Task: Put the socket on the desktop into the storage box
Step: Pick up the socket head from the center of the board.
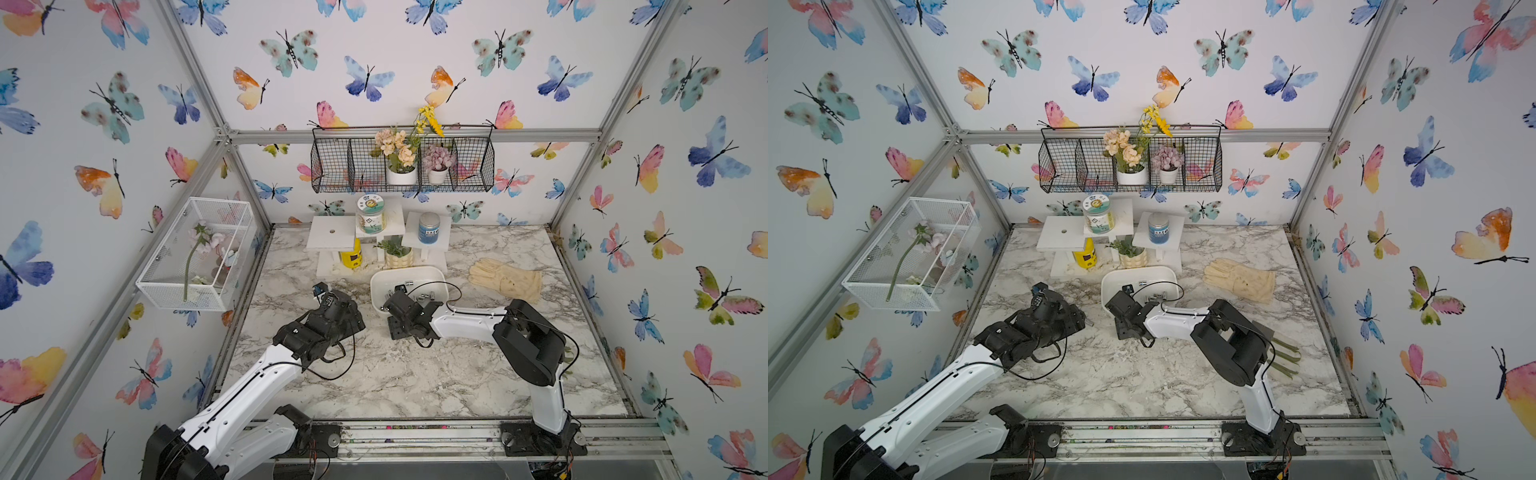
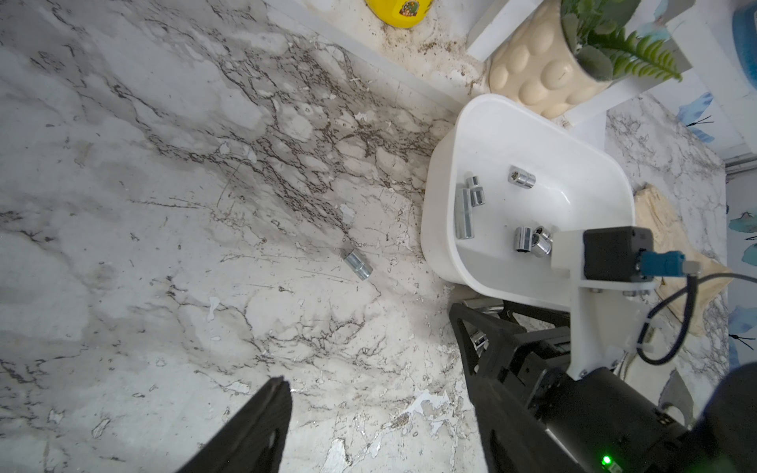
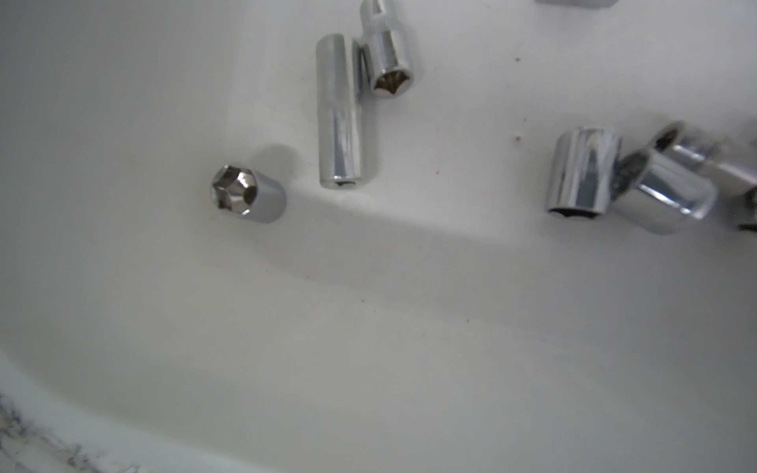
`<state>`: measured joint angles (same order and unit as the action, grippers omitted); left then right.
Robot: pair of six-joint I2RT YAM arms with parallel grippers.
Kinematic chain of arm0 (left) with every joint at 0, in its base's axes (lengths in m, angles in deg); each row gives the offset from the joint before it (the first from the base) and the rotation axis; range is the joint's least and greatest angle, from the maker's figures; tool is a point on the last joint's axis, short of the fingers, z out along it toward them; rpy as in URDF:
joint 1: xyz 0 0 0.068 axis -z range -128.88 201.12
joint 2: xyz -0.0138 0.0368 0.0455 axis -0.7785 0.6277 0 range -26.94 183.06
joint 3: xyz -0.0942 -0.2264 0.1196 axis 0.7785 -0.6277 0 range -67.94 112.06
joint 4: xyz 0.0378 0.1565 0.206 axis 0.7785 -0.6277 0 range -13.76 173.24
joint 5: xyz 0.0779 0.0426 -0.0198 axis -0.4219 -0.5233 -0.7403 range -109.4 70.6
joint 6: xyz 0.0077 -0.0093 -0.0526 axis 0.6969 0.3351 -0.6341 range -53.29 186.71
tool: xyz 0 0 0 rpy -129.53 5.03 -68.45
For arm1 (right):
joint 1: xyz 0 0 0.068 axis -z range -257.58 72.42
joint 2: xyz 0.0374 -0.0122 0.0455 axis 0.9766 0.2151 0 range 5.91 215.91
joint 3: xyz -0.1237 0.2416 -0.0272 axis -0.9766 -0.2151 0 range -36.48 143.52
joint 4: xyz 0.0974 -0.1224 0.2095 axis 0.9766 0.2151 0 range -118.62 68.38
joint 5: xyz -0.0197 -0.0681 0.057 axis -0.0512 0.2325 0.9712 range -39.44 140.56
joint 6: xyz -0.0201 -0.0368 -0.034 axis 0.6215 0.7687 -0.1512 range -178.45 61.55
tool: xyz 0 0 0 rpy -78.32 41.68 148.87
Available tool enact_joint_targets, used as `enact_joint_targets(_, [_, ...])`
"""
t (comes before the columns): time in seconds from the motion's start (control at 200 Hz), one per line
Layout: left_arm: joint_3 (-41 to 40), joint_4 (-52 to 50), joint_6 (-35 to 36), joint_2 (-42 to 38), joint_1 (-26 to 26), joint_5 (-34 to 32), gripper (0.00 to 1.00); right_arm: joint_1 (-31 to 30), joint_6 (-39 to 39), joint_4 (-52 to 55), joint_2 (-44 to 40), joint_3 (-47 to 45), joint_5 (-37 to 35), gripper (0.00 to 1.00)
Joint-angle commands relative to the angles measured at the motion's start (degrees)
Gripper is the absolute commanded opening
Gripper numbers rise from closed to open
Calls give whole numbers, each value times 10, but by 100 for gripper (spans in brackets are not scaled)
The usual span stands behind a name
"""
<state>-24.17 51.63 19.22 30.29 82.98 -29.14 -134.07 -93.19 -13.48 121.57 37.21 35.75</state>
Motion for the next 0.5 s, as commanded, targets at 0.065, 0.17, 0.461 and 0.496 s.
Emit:
enact_joint_targets(0.065, [-5, -9, -1, -3, -2, 9, 76, -8, 11, -4, 21, 9, -17, 60])
enact_joint_targets(0.17, [-7, -10, -2, -2, -3, 9, 76, -10, 13, -3, 18, 7, -17, 55])
enact_joint_targets(0.461, [-4, -9, -2, -3, -3, 9, 76, -21, 17, 6, -9, -1, -24, 54])
enact_joint_targets(0.496, [-4, -9, -2, -3, -3, 8, 76, -22, 17, 7, -14, -3, -23, 54])
